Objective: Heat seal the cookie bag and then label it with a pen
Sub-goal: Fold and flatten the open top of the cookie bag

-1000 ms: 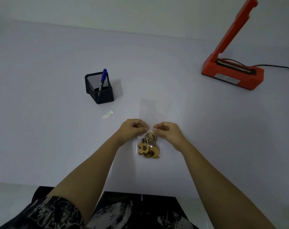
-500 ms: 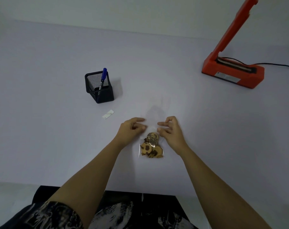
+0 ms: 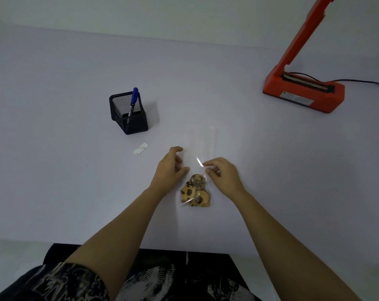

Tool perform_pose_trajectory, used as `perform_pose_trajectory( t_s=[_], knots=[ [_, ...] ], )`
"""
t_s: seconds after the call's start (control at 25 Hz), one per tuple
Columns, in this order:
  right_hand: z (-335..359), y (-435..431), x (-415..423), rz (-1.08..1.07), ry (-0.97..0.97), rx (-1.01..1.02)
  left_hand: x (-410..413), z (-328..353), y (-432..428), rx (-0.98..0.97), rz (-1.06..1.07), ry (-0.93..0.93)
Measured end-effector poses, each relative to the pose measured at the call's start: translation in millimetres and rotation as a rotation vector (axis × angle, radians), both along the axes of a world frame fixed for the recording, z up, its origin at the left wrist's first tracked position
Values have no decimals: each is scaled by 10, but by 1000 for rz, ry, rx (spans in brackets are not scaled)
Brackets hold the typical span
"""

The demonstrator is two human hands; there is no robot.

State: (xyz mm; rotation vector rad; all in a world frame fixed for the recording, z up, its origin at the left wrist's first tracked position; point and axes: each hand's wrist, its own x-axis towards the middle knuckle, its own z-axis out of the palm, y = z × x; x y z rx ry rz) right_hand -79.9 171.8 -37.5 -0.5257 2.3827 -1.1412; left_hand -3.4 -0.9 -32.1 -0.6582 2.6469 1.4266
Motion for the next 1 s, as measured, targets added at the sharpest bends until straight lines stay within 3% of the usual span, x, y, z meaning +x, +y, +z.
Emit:
perform_pose_trajectory(
  t_s=[0.16, 0.28, 0.6, 1.0],
  knots=[
    [-33, 18, -14, 79, 142, 115, 3, -66, 40, -278, -180, 118],
    [-4, -19, -40, 205, 261, 141, -18, -112, 18, -359, -347, 152],
    [55, -128, -78, 101, 196, 191, -127, -45, 7, -343, -358, 56],
    [91, -160, -133, 259, 206, 258, -242, 42, -46, -316, -468, -17]
  ],
)
